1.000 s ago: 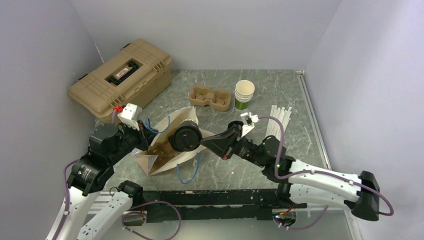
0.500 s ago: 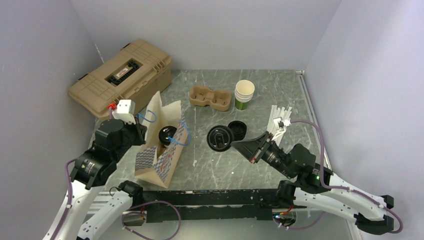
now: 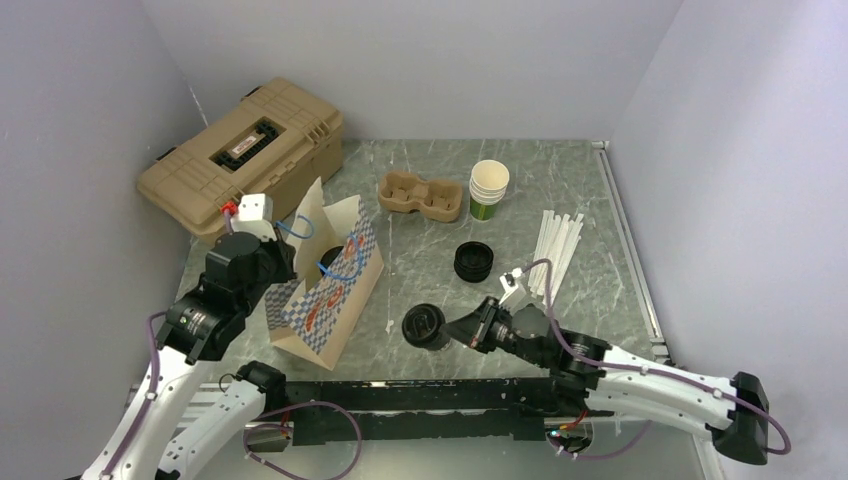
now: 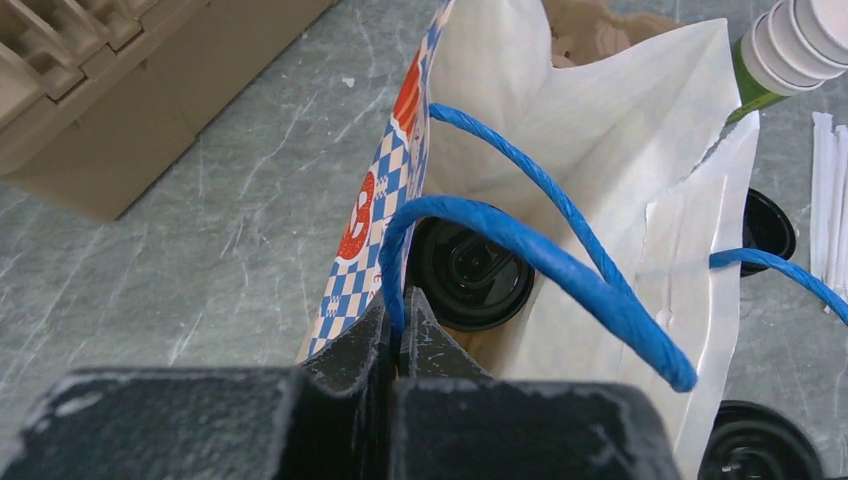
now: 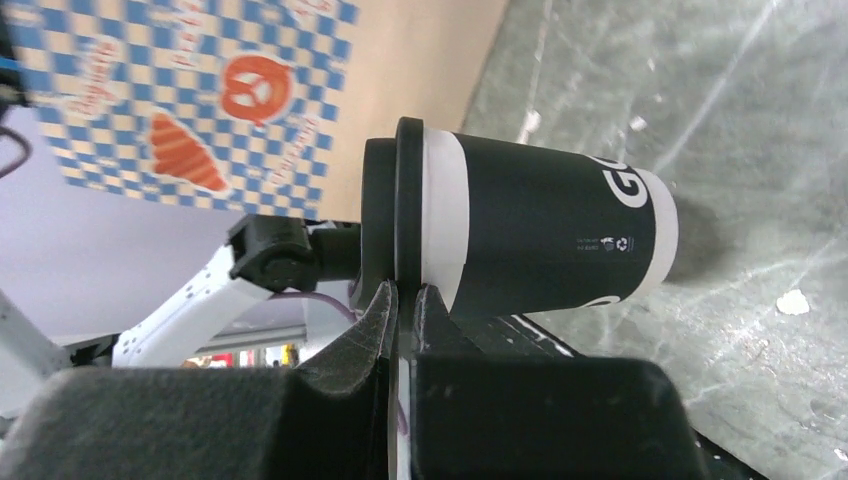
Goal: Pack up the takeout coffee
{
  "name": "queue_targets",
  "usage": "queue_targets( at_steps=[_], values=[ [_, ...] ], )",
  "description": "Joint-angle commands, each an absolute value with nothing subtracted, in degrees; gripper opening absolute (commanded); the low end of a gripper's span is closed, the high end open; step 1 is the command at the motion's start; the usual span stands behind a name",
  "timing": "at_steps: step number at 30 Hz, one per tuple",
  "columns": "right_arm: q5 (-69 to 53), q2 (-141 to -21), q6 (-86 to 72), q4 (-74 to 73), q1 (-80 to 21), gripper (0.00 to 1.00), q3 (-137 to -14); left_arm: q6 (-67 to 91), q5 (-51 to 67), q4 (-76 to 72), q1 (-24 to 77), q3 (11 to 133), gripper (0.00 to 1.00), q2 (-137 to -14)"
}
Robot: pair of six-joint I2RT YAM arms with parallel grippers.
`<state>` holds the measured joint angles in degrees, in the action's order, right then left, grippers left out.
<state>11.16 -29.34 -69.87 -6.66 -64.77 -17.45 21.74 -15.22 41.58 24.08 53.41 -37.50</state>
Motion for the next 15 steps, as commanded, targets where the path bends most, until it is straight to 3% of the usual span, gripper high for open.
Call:
queue_targets(
  at_steps=[1,6,10,15],
  values=[
    [5.51,-33.16,-76.77,11.12,-63.32,0.0,-13.08,20.44,-13.01,35.6,24.19,51.49,0.0,-36.15],
    [3.78,-37.46,-78.84,21.26,-61.96,0.0,-8.84,20.21,-10.82,33.55,24.19,49.16,0.0,-34.63],
    [3.73,-38.43,-78.87,21.21,-61.44,0.0,-8.22,20.17,-10.27,33.46,24.18,48.44,0.0,-33.95],
    [6.15,-34.67,-76.72,15.82,-61.44,0.37,-8.75,19.74,-10.39,33.66,24.18,48.43,0.0,-33.3]
  ],
)
